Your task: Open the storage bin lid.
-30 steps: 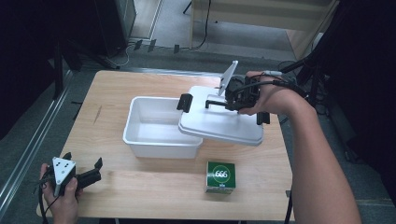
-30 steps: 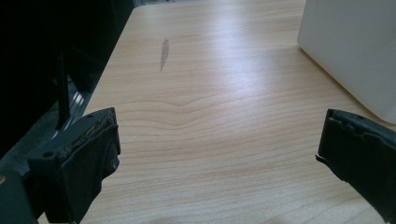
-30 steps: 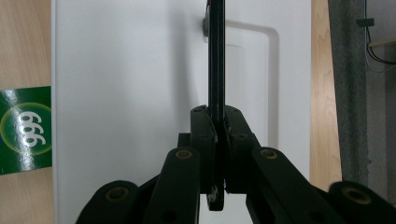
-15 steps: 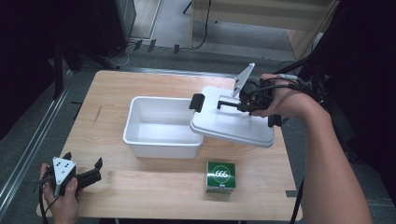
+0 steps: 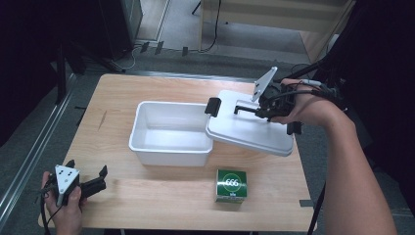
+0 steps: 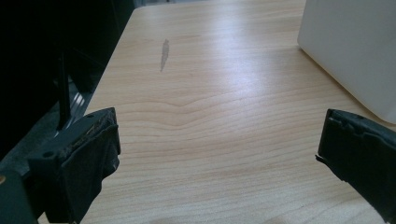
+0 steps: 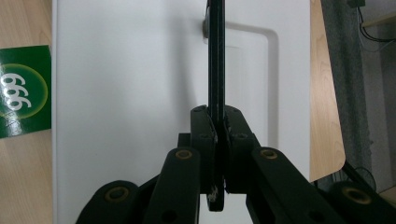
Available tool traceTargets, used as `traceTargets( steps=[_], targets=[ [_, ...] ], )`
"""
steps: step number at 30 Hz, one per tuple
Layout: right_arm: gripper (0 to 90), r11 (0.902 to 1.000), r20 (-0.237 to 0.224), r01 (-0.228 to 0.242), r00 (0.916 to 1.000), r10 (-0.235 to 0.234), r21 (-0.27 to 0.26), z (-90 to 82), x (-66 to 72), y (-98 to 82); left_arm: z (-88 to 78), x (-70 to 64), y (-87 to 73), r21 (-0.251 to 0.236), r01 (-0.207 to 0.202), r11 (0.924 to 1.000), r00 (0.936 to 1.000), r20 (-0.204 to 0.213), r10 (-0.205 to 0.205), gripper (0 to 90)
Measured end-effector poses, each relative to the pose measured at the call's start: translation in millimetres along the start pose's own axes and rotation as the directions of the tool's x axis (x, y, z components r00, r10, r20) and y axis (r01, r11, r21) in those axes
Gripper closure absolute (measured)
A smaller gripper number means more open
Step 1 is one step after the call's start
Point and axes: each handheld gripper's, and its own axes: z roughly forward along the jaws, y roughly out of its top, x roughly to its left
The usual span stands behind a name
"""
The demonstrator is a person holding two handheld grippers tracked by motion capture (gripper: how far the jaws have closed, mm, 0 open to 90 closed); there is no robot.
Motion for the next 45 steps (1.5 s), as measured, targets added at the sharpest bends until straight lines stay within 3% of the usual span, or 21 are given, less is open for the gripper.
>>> traceTargets(
  steps=[21,45],
  targets=[
    [85.1,0.9987,0.005,-0.049,0.9988,0.049,0.017,5.3,-1.0,-29.6,0.0,-0.7,0.0,0.000,-0.005,1.0000,1.0000,-0.002,0.005,0.0],
    [85.0,0.9961,-0.017,-0.078,0.9967,0.079,0.039,37.2,2.1,-48.1,-0.2,-1.4,-0.2,-0.001,-0.004,1.0000,0.9999,-0.009,0.004,0.0]
  ],
)
